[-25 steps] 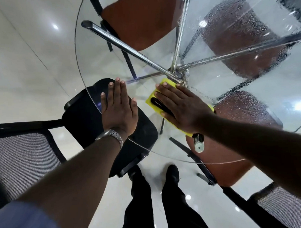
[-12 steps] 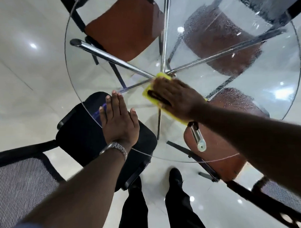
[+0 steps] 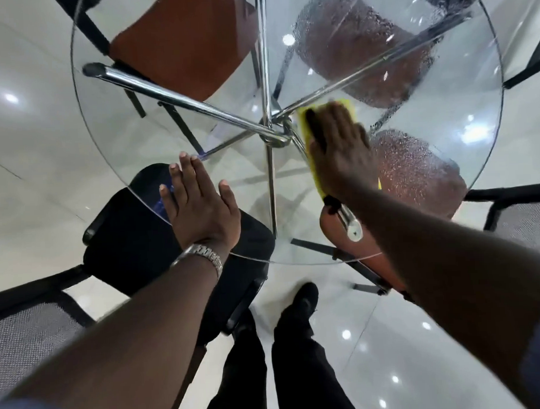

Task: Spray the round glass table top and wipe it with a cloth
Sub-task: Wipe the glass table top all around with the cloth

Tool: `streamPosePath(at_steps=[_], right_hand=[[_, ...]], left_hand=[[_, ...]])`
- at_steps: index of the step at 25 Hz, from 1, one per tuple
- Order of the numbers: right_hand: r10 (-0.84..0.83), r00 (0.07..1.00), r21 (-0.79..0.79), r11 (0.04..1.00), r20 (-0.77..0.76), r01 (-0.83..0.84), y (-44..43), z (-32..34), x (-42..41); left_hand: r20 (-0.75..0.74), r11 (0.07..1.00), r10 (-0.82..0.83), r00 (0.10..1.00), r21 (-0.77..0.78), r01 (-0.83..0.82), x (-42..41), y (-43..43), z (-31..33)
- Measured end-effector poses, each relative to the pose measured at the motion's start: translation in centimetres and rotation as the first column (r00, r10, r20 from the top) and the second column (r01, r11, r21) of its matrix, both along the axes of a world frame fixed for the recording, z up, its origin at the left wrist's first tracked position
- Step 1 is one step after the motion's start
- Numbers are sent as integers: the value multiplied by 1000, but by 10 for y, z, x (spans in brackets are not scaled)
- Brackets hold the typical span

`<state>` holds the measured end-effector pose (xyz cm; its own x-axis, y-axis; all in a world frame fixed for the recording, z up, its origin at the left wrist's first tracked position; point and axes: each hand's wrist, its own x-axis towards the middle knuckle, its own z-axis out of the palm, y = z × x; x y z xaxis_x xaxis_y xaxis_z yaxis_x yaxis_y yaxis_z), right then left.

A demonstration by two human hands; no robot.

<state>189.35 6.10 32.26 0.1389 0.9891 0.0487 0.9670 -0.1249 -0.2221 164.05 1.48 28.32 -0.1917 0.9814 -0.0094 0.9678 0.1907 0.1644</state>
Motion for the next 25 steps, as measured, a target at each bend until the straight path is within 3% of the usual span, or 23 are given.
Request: streamPosePath(at_steps=[1, 2, 3, 5, 6, 7, 8, 9, 10, 11, 12, 13, 14, 16, 17, 18, 19, 20, 21, 22, 23, 24, 25], right_hand=[[-226, 972, -30, 974, -65, 224, -11, 1, -15], [-304, 948, -73, 952, -89, 299, -29, 2, -31], [-247, 967, -92, 966, -70, 240, -51, 4, -43], [225, 974, -99, 970, 19, -222, -91, -3, -36], [465, 883, -106, 883, 68, -457, -97, -4, -17], [610, 786, -120, 792, 105, -599, -93, -2, 5], [626, 770, -128, 780, 126, -613, -86, -5, 22], [513, 849, -107, 858, 124, -503, -80, -6, 33], [283, 955, -59, 959, 87, -279, -78, -5, 34], [-41, 999, -22, 999, 26, 41, -84, -2, 21], [-302, 953, -40, 953, -40, 300, -95, -1, 0], [-405, 912, -66, 914, -64, 401, -109, -1, -23], [-360, 932, -77, 931, -45, 356, -123, -1, -41], [118, 992, -114, 987, 48, -112, -134, -5, -38], [372, 923, -127, 924, 93, -360, -124, -5, -18], [518, 847, -132, 854, 118, -503, -108, -3, 3], [529, 839, -128, 848, 129, -515, -92, -3, 22], [403, 908, -106, 914, 111, -392, -81, -2, 32], [174, 982, -79, 983, 74, -168, -80, 0, 28], [-84, 995, -76, 993, 44, 87, -89, 2, 9], [-237, 972, -97, 967, 5, 236, -101, 1, -18], [-239, 971, -127, 963, 1, 237, -114, 0, -46], [-125, 992, -149, 981, 21, 127, -127, -2, -63]], left_hand=[[3, 1000, 9, 1000, 2, -9, 1, -1, 2], [11, 1000, 12, 1000, 2, -12, 1, -1, 5], [10, 1000, 7, 1000, -5, -7, 1, -2, 6], [12, 1000, 6, 1000, -23, -6, 1, -1, 10], [19, 1000, 11, 1000, -22, -10, 3, -1, 10], [20, 1000, 13, 1000, -14, -13, 3, -1, 9], [10, 1000, 11, 1000, -8, -11, 2, -2, 7], [0, 1000, 8, 1000, -7, -8, 1, -2, 4], [2, 1000, 6, 1000, -7, -6, 0, -1, 2], [10, 1000, 8, 1000, -6, -8, 0, 0, 2], [15, 1000, 14, 1000, -7, -14, 0, -1, 4], [15, 1000, 15, 1000, -9, -14, 0, -2, 6], [13, 1000, 7, 1000, -15, -7, 0, -2, 7], [23, 1000, 5, 1000, -23, -4, 1, -2, 8], [22, 1000, 6, 1000, -22, -6, 1, -1, 7], [13, 1000, 5, 1000, -23, -5, -1, -1, 5], [7, 1000, -1, 1000, -27, 1, -1, -1, 2], [6, 999, -10, 1000, -30, 10, -2, -2, 1], [5, 999, -18, 1000, -28, 18, -2, -2, 2], [2, 999, -21, 1000, -25, 21, -1, -2, 4], [2, 999, -18, 1000, -27, 18, 0, -2, 6], [7, 999, -14, 1000, -35, 14, 0, -3, 7], [11, 999, -13, 1000, -48, 13, 0, -4, 10]])
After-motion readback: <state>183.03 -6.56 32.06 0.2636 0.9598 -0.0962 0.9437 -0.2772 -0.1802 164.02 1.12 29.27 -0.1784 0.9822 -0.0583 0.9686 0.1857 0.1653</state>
